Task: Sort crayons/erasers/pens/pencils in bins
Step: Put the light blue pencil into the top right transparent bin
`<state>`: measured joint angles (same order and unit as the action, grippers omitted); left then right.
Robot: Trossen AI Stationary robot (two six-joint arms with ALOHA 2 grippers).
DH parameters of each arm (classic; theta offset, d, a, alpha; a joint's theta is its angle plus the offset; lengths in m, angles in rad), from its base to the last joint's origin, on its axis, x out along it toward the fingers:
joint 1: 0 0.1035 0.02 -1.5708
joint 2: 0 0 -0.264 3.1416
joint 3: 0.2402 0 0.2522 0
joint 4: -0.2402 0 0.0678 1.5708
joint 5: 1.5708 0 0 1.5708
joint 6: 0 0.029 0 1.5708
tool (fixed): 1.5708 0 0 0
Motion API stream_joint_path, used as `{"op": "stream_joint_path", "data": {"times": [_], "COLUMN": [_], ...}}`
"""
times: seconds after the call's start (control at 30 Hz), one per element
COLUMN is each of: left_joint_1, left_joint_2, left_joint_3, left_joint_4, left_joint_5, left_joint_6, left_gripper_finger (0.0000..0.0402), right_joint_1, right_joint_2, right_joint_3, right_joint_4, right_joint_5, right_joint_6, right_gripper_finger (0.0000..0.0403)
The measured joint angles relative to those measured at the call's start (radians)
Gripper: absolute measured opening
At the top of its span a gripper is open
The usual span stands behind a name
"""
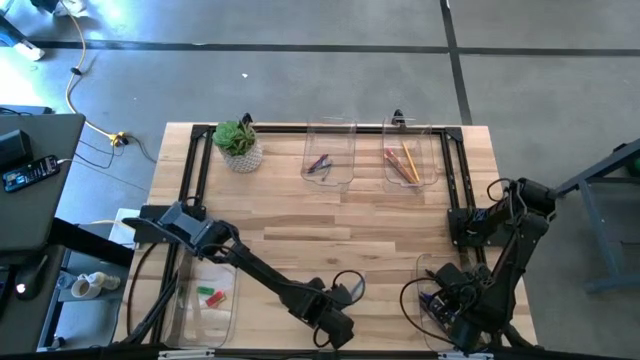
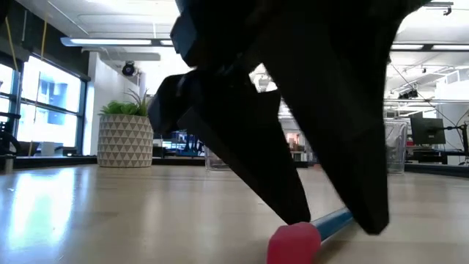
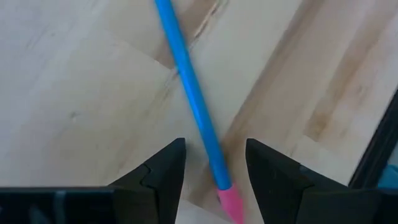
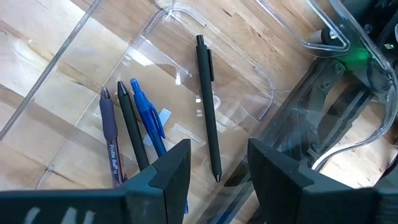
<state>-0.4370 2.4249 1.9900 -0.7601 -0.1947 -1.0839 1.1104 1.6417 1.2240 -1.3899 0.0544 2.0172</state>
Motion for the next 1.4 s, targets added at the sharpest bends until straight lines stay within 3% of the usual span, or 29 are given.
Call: {"op": "stream_joint_path", "data": {"times": [0.3,0.77,1.17,1.4], "left_joint_1": [-0.002,0.027,0.042,0.042], "left_joint_2": [0.026,0.029,0.027,0.027], "left_joint_3": [0.007,0.004,0.003,0.003], "left_joint_4": [-0.024,-0.149,-0.203,-0.197], "left_joint_5": [-0.027,-0.100,-0.054,-0.029], "left_joint_6": [0.040,0.330,0.440,0.433], "left_gripper_finger": [0.0159,0.0101,0.0094,0.0048], "right_joint_1": [0.000,0.000,0.000,0.000], "right_joint_2": [0.000,0.000,0.000,0.000], "right_joint_3": [0.000,0.000,0.000,0.000], "right_joint_4": [-0.001,-0.001,-0.001,-0.001], "right_joint_5": [0.002,0.002,0.002,0.002], "right_joint_6": [0.001,0.003,0.025,0.025], "right_gripper_finger": [0.0149,0.0149,0.0149,0.0149]}}
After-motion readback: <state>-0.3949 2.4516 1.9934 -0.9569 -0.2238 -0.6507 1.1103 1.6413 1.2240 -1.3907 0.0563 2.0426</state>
